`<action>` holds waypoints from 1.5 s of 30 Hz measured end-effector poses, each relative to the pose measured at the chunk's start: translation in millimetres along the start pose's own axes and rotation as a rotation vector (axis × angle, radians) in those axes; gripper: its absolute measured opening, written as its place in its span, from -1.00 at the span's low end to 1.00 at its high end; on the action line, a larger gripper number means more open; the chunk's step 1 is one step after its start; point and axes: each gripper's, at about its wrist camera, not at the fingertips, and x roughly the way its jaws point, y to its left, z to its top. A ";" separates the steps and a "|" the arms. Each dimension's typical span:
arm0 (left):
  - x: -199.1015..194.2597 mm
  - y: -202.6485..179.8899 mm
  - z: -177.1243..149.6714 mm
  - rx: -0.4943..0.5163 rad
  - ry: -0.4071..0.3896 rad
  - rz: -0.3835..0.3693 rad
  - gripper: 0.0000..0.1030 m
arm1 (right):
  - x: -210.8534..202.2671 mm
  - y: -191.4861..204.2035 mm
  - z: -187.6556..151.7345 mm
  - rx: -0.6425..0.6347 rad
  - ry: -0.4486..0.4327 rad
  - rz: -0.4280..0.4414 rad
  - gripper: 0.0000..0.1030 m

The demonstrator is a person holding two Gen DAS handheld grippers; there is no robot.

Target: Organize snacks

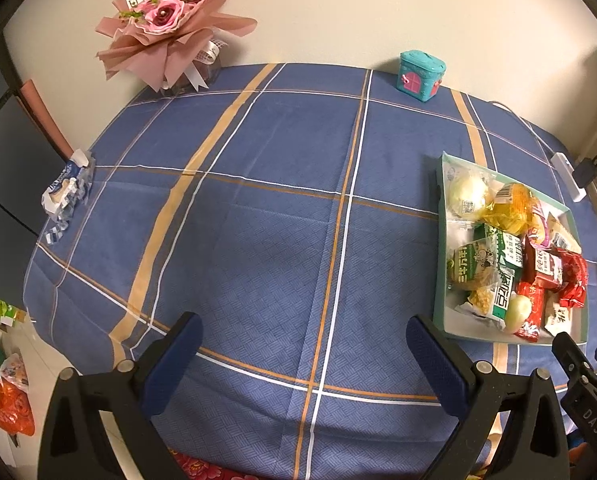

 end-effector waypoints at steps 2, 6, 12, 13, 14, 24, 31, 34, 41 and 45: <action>0.1 -0.2 0.1 0.000 0.001 0.001 1.00 | 0.0 -0.1 0.1 -0.001 0.000 0.001 0.94; 0.6 -0.3 -0.2 -0.002 0.003 0.005 1.00 | -0.2 0.7 0.1 -0.003 0.001 0.000 0.94; 0.9 -0.4 -0.4 -0.005 0.004 0.007 1.00 | -0.2 1.4 0.2 -0.003 0.001 0.001 0.94; 1.0 -0.2 -0.3 -0.005 0.004 0.007 1.00 | -0.1 1.7 -0.3 -0.004 0.002 0.001 0.94; 1.0 -0.2 -0.3 -0.005 0.004 0.007 1.00 | -0.3 1.8 -0.2 -0.004 0.002 0.000 0.94; 1.1 0.0 -0.3 -0.004 0.004 0.006 1.00 | -0.3 1.2 0.6 -0.011 0.002 0.004 0.94; 1.1 0.5 -0.1 -0.003 0.004 0.007 1.00 | -0.7 2.2 0.3 -0.009 0.002 0.003 0.94; 1.2 0.8 -0.1 -0.004 0.003 0.008 1.00 | -0.6 2.3 0.3 -0.009 0.003 0.003 0.94; 1.2 2.1 -0.2 -0.013 0.001 0.016 1.00 | -0.4 3.1 0.2 -0.007 0.003 0.002 0.94; 0.1 0.6 -1.0 -0.017 -0.002 0.020 1.00 | -0.3 2.9 0.4 -0.008 0.003 0.002 0.94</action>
